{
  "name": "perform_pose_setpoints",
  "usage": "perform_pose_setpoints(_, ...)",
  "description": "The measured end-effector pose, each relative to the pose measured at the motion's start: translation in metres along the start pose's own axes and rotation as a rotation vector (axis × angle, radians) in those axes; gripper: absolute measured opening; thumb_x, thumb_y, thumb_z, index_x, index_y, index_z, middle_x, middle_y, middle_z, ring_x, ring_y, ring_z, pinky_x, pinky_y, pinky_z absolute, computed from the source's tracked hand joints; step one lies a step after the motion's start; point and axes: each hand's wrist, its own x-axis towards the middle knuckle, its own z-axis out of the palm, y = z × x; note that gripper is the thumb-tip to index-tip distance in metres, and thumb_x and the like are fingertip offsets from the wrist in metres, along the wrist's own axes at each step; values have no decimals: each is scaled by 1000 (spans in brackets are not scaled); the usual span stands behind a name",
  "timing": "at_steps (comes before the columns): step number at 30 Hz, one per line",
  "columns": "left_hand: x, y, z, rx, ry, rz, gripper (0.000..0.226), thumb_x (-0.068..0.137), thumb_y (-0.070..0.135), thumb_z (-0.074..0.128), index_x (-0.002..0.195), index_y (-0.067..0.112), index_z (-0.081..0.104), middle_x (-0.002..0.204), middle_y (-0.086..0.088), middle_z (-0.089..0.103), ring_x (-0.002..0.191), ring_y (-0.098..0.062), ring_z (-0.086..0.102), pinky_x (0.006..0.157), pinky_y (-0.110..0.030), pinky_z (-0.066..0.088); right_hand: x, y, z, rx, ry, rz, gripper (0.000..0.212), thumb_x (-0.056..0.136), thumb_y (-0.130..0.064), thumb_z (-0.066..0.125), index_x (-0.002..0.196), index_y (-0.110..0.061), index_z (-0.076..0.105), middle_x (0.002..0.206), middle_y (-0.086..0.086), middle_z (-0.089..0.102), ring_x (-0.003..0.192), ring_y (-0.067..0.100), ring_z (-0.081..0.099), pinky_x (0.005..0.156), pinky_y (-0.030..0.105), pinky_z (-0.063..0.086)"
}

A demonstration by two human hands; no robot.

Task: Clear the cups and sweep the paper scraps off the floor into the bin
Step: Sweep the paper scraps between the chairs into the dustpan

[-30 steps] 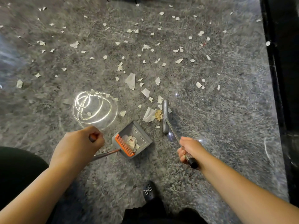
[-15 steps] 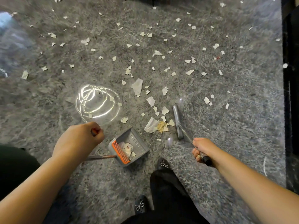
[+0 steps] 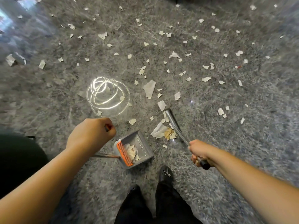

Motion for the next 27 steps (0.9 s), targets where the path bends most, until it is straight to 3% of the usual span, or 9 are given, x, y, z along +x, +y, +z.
perform_pose_setpoints(3,6,-1,-4,11,-12,18,14,89,39,58,90,31,70,72,5,66,68,-20,62,60,-30,54,-17,2,28,-89,-29,-37,31,97,-5,24,125,-9,37,40,6,42,39,15,36,40,19,32)
perform_pose_setpoints(7,7,-3,-5,3,-18,37,18,90,39,56,91,27,69,71,3,65,67,-22,62,58,-29,51,-37,15,68,-167,-64,-43,34,98,-8,27,128,-22,35,53,7,46,42,16,41,40,22,33)
perform_pose_setpoints(12,2,-7,-6,-10,-38,58,19,93,40,52,94,28,67,74,4,64,68,-22,62,59,-31,53,-60,32,119,-295,-185,-168,43,92,-6,42,134,1,40,69,4,47,50,13,47,42,22,41)
perform_pose_setpoints(16,-8,-13,-3,-23,-28,87,20,93,39,51,97,27,68,77,2,66,70,-22,63,59,-31,55,-90,37,151,-221,-236,-118,31,100,-14,35,130,-17,36,65,5,47,45,10,44,38,19,36)
perform_pose_setpoints(23,-35,-24,6,-57,-21,116,18,92,39,53,96,29,67,74,4,66,65,-18,61,51,-26,44,-126,50,152,-116,-222,-135,36,101,-12,38,137,-13,39,65,7,45,35,6,41,35,17,34)
perform_pose_setpoints(27,-42,-36,5,-85,-8,125,20,91,40,53,96,28,68,79,5,67,72,-20,62,60,-30,51,-139,67,149,37,-200,-97,39,101,-14,38,140,-23,36,65,8,45,31,6,39,36,13,32)
